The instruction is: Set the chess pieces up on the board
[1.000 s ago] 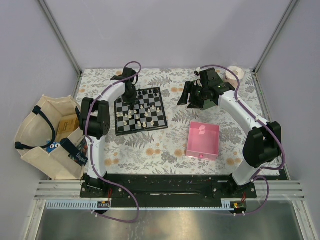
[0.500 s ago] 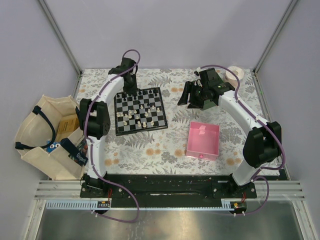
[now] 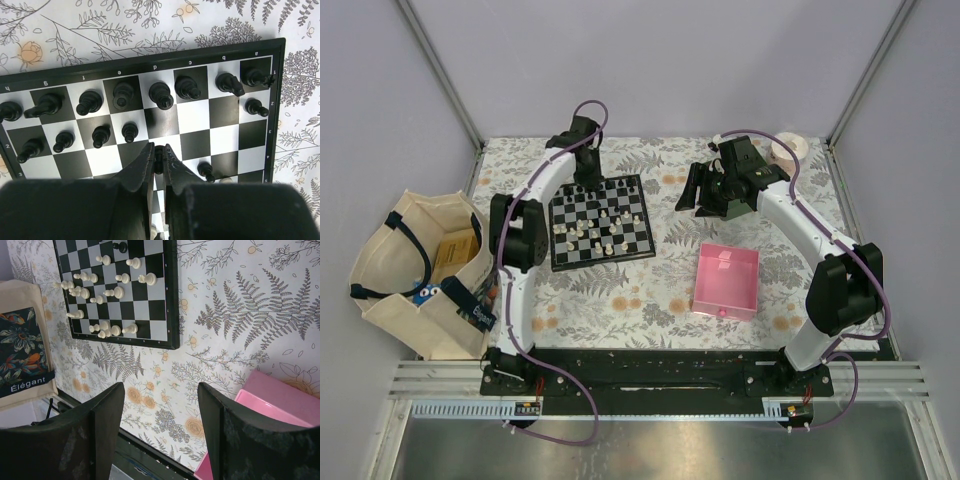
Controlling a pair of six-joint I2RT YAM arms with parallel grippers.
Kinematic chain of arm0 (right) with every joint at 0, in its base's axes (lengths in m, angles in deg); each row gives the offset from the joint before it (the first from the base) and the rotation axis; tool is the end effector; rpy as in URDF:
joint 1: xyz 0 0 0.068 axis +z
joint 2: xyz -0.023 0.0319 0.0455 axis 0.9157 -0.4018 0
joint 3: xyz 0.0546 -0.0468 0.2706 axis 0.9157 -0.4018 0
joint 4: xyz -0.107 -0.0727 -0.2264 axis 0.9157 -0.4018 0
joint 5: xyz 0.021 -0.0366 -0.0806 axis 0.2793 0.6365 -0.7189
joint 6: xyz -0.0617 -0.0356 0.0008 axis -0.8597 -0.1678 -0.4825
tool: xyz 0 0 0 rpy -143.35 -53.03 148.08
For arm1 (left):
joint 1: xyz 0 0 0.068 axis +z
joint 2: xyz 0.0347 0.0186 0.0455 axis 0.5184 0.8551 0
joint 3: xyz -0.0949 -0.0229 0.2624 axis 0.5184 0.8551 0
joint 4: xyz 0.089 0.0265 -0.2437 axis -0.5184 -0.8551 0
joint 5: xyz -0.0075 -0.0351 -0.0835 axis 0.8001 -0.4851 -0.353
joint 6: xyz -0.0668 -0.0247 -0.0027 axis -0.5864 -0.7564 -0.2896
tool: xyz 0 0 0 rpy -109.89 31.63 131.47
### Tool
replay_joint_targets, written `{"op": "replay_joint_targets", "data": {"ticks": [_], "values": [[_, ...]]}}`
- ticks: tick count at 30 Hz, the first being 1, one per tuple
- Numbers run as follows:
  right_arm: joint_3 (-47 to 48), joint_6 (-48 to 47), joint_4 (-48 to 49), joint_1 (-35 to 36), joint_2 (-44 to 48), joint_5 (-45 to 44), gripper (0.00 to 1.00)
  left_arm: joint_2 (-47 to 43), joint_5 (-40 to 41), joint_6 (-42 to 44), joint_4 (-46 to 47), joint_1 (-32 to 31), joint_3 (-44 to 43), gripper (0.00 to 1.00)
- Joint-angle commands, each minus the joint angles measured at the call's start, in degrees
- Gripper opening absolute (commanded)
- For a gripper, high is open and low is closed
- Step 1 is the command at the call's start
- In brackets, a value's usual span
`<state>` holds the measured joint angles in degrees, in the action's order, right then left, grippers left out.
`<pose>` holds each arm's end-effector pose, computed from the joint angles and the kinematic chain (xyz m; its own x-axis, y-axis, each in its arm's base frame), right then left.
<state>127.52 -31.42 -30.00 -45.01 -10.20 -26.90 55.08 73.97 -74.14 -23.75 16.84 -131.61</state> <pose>0.3511 0.1574 0.2930 -0.8723 0.1299 -0.4714 -0.1588 0.8366 0.5243 0.5018 -0.1266 0.2121 -0.8505 -0.1224 -0.5115 -0.0534 0.9876 -0.1475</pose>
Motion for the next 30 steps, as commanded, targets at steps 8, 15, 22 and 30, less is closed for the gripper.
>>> {"op": "replay_joint_targets", "data": {"ticks": [8,15,22,30], "values": [[1.2,-1.1,-0.9,-0.3,1.6,0.2,0.69,1.3,0.2,-0.9,4.0,-0.7,-0.9,0.06],[1.3,-1.1,-0.8,-0.3,1.5,0.2,0.69,2.3,1.4,-1.5,4.0,-0.7,-0.2,0.06],[1.4,-1.2,-1.0,-0.3,1.5,0.0,0.69,3.5,1.7,-1.5,4.4,-0.6,-0.4,0.07],[1.4,-1.3,-1.1,-0.3,1.2,0.2,0.69,4.3,1.9,-1.7,4.5,-0.7,-0.8,0.09]]}}
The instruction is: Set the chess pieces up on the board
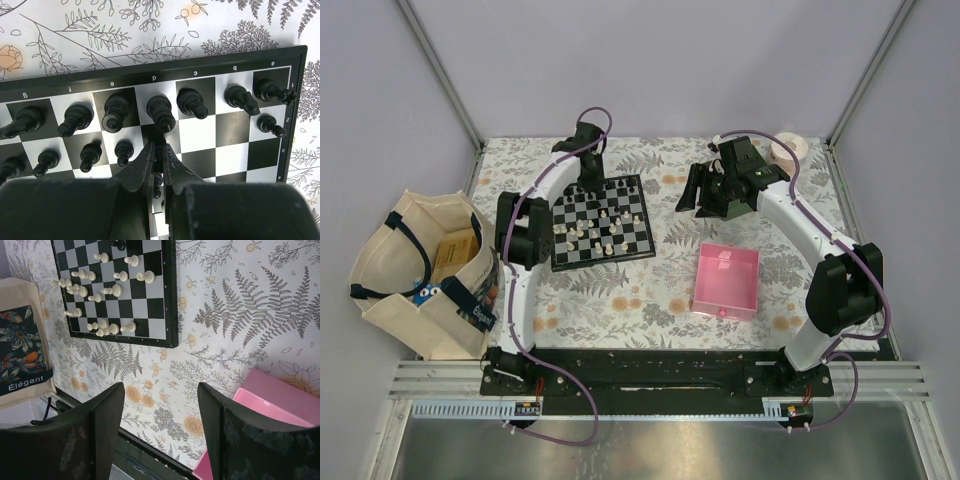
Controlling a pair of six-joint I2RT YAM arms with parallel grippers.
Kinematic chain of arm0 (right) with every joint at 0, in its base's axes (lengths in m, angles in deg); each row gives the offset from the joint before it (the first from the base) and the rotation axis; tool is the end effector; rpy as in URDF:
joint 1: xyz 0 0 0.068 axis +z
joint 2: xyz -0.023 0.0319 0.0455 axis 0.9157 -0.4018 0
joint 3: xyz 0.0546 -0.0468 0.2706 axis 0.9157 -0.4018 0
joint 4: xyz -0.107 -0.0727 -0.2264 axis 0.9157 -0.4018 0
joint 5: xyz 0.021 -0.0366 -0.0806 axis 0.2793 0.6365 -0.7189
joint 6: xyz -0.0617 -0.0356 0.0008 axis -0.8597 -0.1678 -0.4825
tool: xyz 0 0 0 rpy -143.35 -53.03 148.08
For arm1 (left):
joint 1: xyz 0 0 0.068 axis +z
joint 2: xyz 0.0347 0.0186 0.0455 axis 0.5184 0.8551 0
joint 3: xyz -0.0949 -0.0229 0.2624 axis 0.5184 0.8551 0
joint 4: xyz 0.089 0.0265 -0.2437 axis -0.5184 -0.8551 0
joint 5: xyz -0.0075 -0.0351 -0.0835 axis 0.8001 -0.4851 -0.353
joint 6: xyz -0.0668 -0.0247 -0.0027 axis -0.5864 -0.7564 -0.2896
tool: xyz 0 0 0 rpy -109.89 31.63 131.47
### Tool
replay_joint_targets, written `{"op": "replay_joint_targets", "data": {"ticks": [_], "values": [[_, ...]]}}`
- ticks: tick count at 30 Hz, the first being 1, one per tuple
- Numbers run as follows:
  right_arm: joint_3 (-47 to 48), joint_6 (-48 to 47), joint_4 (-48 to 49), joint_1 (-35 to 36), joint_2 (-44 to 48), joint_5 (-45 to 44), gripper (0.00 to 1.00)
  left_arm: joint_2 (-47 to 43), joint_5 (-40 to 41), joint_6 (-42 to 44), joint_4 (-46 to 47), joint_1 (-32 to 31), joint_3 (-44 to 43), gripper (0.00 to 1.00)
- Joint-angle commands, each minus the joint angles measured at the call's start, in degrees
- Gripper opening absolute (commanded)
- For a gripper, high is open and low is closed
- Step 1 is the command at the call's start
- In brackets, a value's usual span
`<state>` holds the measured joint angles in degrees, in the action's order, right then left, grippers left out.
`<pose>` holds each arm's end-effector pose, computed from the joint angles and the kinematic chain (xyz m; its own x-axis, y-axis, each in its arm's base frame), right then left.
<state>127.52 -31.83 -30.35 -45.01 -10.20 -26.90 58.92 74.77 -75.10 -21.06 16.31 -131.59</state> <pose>0.3505 0.1572 0.2924 -0.8739 0.1228 -0.4704 -0.1620 0.8386 0.5200 0.5113 -0.1332 0.1816 -0.8582 -0.1288 -0.4969 -0.0682 0.9880 -0.1384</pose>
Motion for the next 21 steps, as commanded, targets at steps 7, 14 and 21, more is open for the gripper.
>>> {"op": "replay_joint_targets", "data": {"ticks": [7,14,21], "values": [[1.4,-1.0,-0.8,-0.3,1.1,0.2,0.69,0.9,0.8,-0.9,1.8,-0.1,-0.9,0.11],[1.3,-1.0,-0.8,-0.3,1.2,0.3,0.69,1.5,0.7,-1.2,1.9,-0.2,-0.9,0.13],[1.4,-1.0,-0.8,-0.3,0.9,0.5,0.69,1.8,1.2,-1.2,2.1,-0.2,-1.8,0.14]]}}
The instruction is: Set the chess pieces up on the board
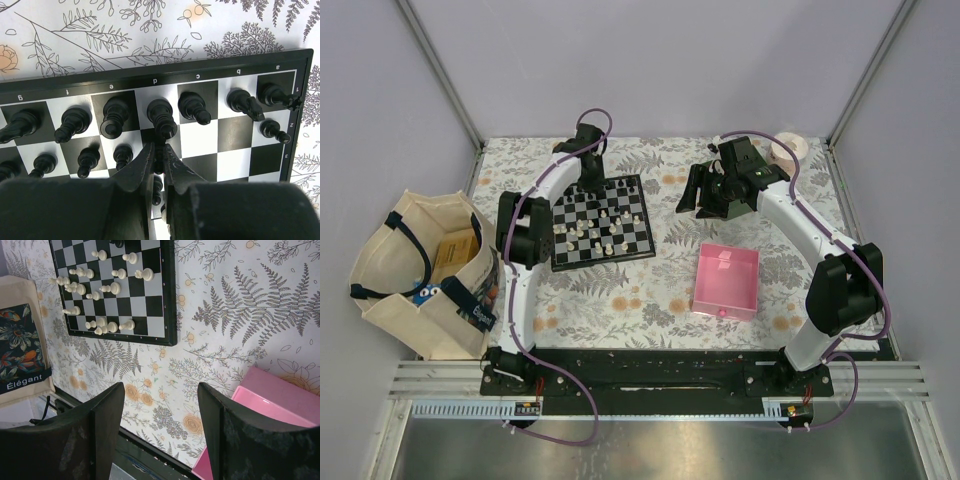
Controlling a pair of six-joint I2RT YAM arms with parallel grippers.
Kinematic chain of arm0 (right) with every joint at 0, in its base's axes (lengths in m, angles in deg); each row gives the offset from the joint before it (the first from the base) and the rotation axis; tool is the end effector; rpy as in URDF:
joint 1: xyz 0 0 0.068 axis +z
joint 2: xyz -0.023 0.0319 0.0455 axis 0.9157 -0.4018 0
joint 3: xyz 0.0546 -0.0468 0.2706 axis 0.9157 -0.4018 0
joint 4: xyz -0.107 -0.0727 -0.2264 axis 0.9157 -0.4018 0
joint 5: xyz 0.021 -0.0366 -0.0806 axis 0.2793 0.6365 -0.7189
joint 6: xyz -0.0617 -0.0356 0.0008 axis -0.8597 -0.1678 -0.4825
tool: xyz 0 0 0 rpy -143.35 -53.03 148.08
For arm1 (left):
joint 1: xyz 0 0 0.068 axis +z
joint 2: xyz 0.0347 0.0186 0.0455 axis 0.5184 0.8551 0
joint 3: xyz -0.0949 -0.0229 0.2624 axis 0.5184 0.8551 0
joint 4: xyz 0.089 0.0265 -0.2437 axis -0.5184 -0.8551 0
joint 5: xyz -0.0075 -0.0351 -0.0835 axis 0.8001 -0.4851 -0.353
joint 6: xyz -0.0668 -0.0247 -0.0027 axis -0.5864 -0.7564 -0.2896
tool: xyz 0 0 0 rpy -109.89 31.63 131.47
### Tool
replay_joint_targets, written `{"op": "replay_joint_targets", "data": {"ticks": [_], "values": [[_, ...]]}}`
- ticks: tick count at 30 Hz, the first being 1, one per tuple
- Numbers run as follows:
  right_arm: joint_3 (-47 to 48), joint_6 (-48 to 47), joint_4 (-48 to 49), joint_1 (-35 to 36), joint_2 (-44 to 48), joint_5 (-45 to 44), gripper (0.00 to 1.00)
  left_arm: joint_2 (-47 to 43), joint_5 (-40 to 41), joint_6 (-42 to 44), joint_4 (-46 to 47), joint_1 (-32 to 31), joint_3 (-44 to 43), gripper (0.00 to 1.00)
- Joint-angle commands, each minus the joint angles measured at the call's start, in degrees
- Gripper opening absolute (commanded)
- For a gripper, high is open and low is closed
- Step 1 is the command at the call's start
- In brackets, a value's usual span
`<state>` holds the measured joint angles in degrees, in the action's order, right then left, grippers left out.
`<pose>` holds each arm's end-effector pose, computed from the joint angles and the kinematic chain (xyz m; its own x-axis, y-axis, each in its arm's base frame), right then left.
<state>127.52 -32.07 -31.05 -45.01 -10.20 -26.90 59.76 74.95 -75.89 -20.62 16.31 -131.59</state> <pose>0.3494 0.1568 0.2914 -0.8785 0.1172 -0.4631 -0.1598 0.8414 0.5162 0.5131 -0.1335 0.1746 -0.8599 -0.1417 -0.4903 -0.0825 0.9867 -0.1404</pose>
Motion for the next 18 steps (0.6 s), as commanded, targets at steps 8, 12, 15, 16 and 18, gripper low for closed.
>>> {"op": "replay_joint_targets", "data": {"ticks": [8,12,15,16,18], "values": [[1.6,-0.7,-0.1,-0.3,0.9,0.6,0.69,1.7,1.1,-0.4,1.7,-0.2,-1.7,0.18],[1.6,-0.7,-0.3,-0.3,0.8,0.6,0.69,1.7,1.0,-0.6,1.5,-0.2,-1.6,0.21],[1.8,-0.7,-0.2,-0.3,0.8,0.7,0.69,1.7,1.0,-0.6,1.5,-0.2,-1.8,0.22],[1.7,-0.6,-0.2,-0.3,0.8,0.7,0.69,1.6,0.8,-0.8,1.6,-0.1,-1.7,0.23],[1.9,-0.6,-0.2,-0.3,0.8,0.7,0.69,1.5,0.6,-1.0,1.6,-0.1,-2.1,0.26]]}}
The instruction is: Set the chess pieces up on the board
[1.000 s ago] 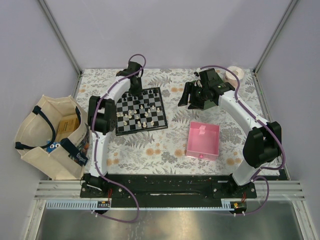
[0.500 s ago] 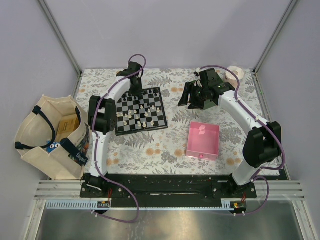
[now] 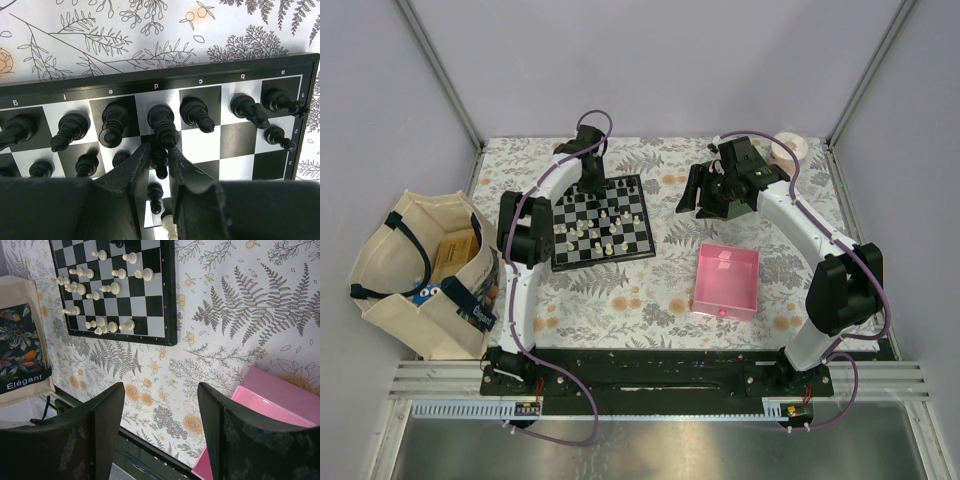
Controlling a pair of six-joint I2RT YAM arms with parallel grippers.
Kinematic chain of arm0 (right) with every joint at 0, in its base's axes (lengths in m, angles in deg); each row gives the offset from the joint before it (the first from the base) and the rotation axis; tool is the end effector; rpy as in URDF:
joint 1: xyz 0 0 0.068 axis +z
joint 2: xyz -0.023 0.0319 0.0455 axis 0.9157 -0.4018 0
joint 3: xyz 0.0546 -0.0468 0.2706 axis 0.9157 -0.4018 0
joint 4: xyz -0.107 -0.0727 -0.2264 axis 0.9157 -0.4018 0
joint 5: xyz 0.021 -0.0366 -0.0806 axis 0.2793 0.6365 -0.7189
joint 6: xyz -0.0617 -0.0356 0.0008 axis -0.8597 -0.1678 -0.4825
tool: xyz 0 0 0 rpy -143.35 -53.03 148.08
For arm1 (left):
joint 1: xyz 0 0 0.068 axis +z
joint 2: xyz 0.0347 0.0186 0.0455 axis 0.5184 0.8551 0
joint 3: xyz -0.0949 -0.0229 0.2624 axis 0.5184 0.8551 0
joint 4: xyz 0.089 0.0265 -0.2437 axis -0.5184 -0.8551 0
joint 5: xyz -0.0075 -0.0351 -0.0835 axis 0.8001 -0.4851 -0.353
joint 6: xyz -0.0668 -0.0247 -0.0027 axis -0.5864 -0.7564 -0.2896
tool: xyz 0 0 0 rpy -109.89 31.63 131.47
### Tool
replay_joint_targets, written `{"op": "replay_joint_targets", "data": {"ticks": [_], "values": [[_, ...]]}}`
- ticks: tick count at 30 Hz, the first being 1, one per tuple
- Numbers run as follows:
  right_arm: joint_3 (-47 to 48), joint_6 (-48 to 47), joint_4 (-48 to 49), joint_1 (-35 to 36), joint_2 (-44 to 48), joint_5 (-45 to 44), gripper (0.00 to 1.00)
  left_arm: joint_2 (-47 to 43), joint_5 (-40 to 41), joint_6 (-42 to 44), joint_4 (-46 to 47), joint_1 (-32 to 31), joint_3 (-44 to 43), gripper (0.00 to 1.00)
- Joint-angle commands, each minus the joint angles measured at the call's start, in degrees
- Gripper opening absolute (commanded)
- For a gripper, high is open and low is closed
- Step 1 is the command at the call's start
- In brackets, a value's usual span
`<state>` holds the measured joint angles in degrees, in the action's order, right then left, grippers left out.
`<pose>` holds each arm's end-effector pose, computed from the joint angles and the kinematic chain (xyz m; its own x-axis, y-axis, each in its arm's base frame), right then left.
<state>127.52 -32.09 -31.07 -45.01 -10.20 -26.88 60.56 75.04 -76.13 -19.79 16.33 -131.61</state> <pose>0.3494 0.1568 0.2914 -0.8787 0.1168 -0.4629 -0.1601 0.8414 0.5162 0.5156 -0.1339 0.1686 -0.8588 -0.1462 -0.4909 -0.0870 0.9861 -0.1415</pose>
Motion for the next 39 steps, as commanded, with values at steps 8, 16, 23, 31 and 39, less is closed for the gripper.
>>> {"op": "replay_joint_targets", "data": {"ticks": [8,16,23,31,39], "values": [[1.8,-0.5,-0.3,-0.3,0.6,0.8,0.69,-1.5,-0.3,-0.7,1.0,-0.2,-2.7,0.31],[1.5,-0.6,-0.3,-0.3,0.9,0.9,0.70,-5.0,-0.7,-0.9,2.3,-0.1,-0.3,0.33],[1.2,-0.6,-0.2,-0.3,1.0,0.8,0.69,-8.2,-1.0,-0.6,3.1,-0.2,2.1,0.34],[2.6,-0.1,-0.3,-0.1,-1.3,0.3,0.69,-15.7,-0.2,0.2,4.4,-0.1,10.4,0.35],[18.8,-4.7,-7.8,6.6,-11.7,-6.8,0.68,-25.6,0.2,-0.3,6.3,1.2,19.6,0.35]]}}
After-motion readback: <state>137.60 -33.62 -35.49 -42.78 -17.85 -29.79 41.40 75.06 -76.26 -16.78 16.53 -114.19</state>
